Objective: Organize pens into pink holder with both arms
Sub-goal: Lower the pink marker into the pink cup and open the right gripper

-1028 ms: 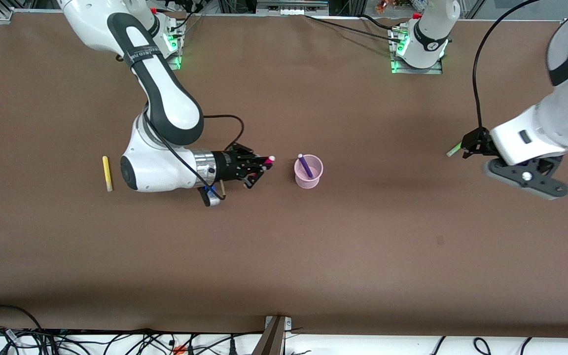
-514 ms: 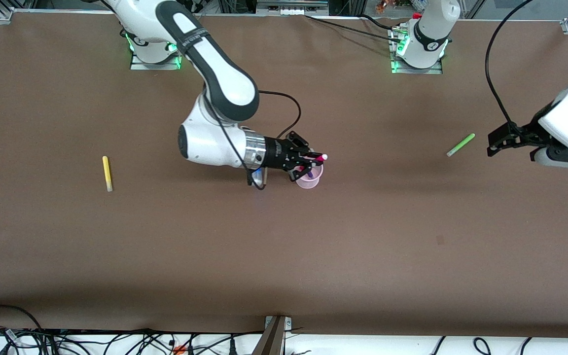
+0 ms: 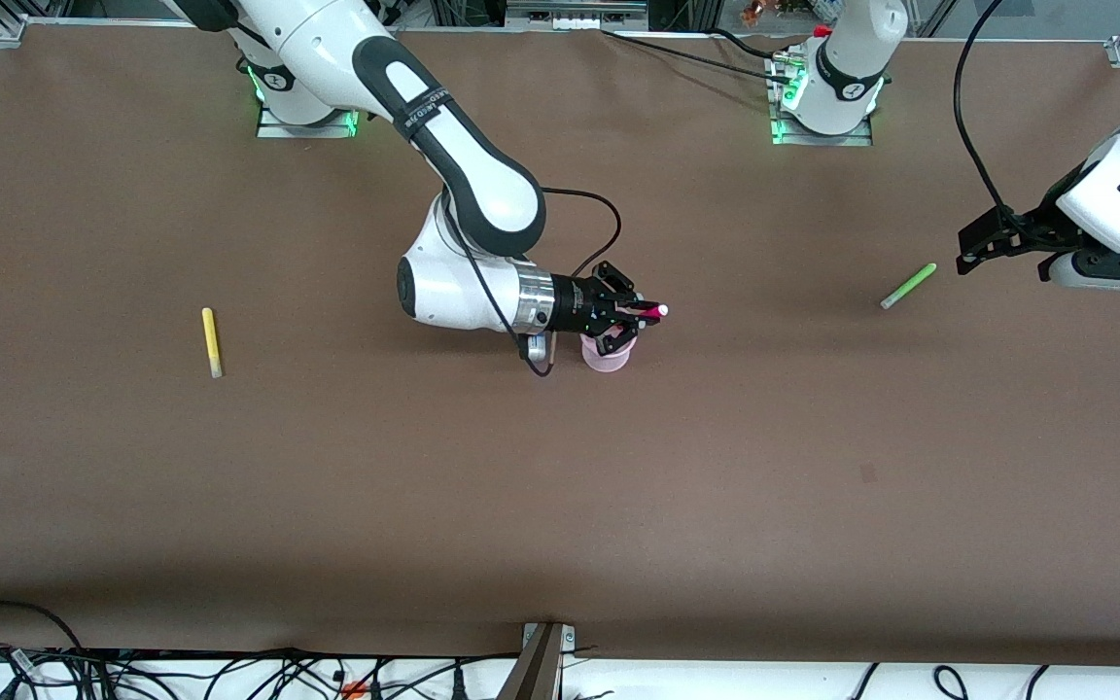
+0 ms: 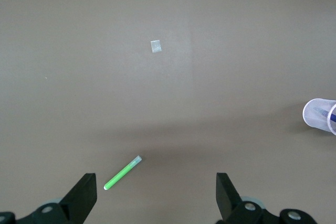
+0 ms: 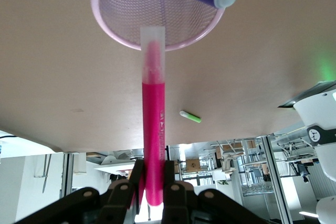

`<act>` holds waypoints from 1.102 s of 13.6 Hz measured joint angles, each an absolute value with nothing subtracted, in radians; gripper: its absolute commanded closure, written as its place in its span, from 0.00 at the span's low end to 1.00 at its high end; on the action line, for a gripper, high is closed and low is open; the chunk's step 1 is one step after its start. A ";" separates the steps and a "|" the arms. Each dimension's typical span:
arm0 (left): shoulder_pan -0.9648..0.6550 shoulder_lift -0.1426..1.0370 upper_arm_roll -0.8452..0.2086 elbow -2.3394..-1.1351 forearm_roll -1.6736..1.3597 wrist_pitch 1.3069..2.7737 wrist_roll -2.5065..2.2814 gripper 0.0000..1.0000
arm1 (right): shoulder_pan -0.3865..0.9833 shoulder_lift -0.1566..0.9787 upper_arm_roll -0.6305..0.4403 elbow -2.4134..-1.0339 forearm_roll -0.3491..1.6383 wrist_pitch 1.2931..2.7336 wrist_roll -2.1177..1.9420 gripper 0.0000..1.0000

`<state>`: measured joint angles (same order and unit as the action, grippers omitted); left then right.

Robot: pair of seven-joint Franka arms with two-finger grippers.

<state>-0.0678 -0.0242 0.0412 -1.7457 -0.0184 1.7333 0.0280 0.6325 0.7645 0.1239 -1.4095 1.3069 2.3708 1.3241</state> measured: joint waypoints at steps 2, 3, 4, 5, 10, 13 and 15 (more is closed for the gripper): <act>-0.068 -0.024 0.040 -1.746 -0.018 1.733 0.028 0.00 | 0.633 0.777 0.124 -1.409 1.307 2.371 1.311 1.00; -0.068 -0.024 0.038 -1.746 -0.018 1.733 0.028 0.00 | 0.635 0.786 0.124 -1.408 1.307 2.371 1.294 1.00; -0.070 -0.024 0.035 -1.746 -0.018 1.733 0.028 0.00 | 0.638 0.798 0.124 -1.407 1.308 2.372 1.280 1.00; -0.073 -0.024 0.033 -1.746 -0.018 1.733 0.028 0.00 | 0.642 0.810 0.124 -1.406 1.308 2.375 1.268 1.00; -0.080 -0.025 0.030 -1.746 -0.010 1.730 0.028 0.00 | 0.645 0.841 0.121 -1.402 1.311 2.385 1.223 1.00; -0.079 -0.030 0.032 -1.736 -0.009 1.711 0.027 0.00 | 0.643 0.844 0.118 -1.398 1.311 2.385 1.212 0.98; -0.076 -0.031 0.041 -1.726 -0.009 1.703 0.026 0.00 | 0.642 0.844 0.116 -1.397 1.311 2.385 1.195 0.72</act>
